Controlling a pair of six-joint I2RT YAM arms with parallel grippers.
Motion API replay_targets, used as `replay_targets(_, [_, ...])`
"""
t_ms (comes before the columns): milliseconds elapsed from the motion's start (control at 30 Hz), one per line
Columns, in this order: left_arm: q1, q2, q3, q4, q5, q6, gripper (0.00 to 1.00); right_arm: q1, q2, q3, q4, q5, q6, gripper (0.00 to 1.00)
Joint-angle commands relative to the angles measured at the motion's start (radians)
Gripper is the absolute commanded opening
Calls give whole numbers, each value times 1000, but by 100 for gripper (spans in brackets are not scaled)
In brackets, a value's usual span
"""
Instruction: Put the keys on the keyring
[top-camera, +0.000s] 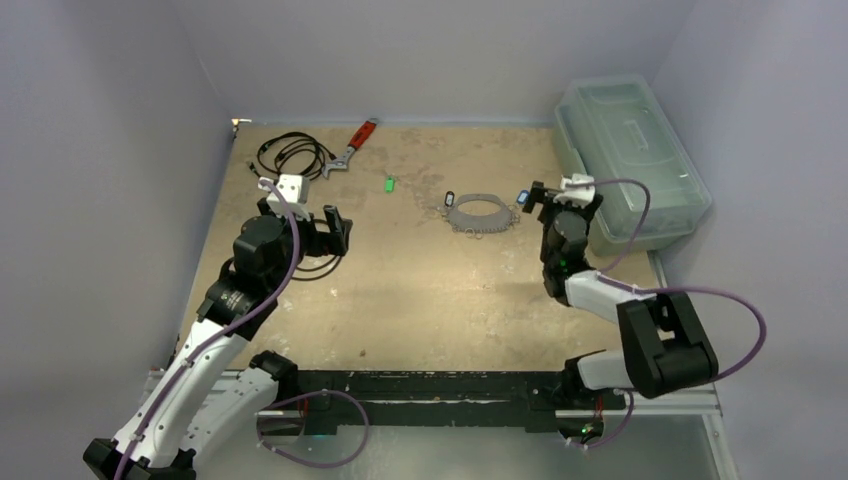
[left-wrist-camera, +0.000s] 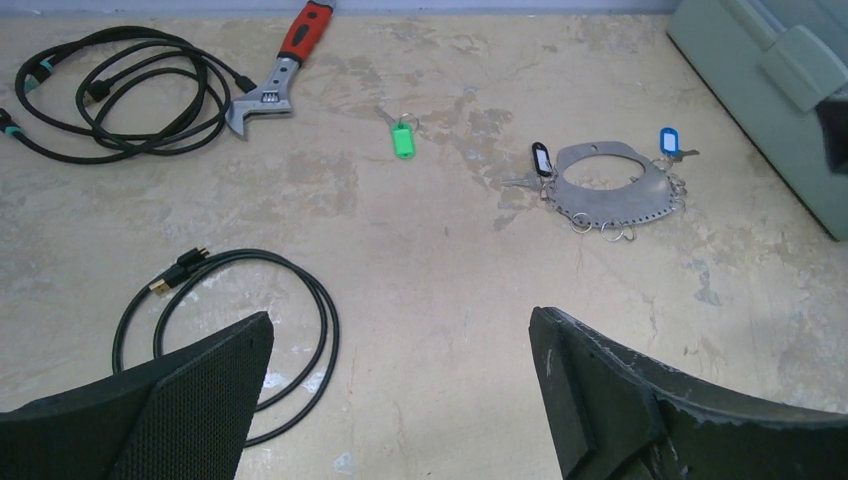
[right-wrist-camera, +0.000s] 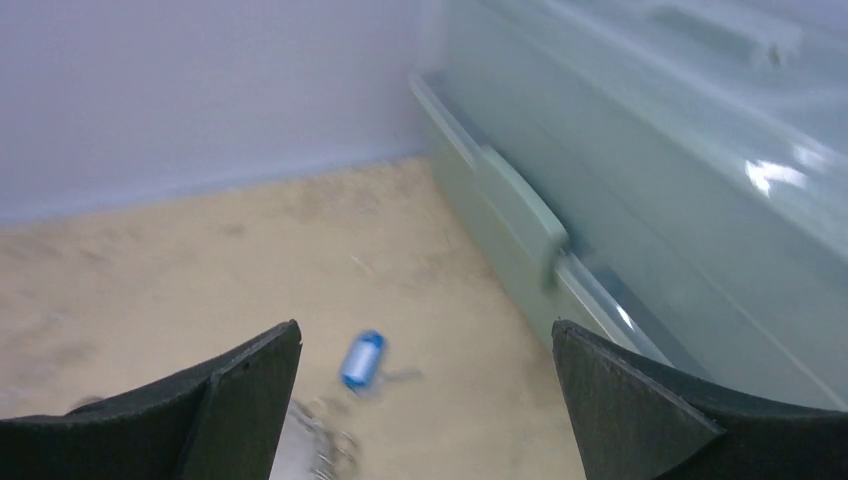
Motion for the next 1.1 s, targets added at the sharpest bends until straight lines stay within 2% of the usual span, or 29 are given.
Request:
replay_targets(0, [8, -7, 28, 0, -14, 17, 99, 30, -121, 239, -384, -36, 165, 99])
replay_targets(33, [8, -7, 28, -2, -17, 16, 99, 28, -121, 257, -396, -98, 223, 99])
replay_targets(100, [8, -10, 25, -4, -27, 15, 97, 24, -97, 275, -410, -99, 390, 99])
replay_targets(133, [8, -12, 22, -2, -34, 15, 97, 15, -78, 294, -437, -149, 422, 99])
replay_targets(467, [10, 31, 32, -29, -77, -4, 99, 26, 106, 636, -795, -412, 441, 99])
replay_targets(767, [14, 16, 45, -50, -104, -2, 99, 70, 149, 761, -854, -678, 464, 99])
replay_targets(833, [14, -3, 39, -46, -117, 1, 99, 93, 192, 823, -903, -691, 459, 99])
replay_targets(933, [14, -21, 27, -34, -128, 4, 99, 125, 290, 936, -1007, -716, 447, 93])
replay_targets(1067, [14, -26, 23, -27, -125, 2, 99, 190, 414, 1108, -1169, -651, 423, 91])
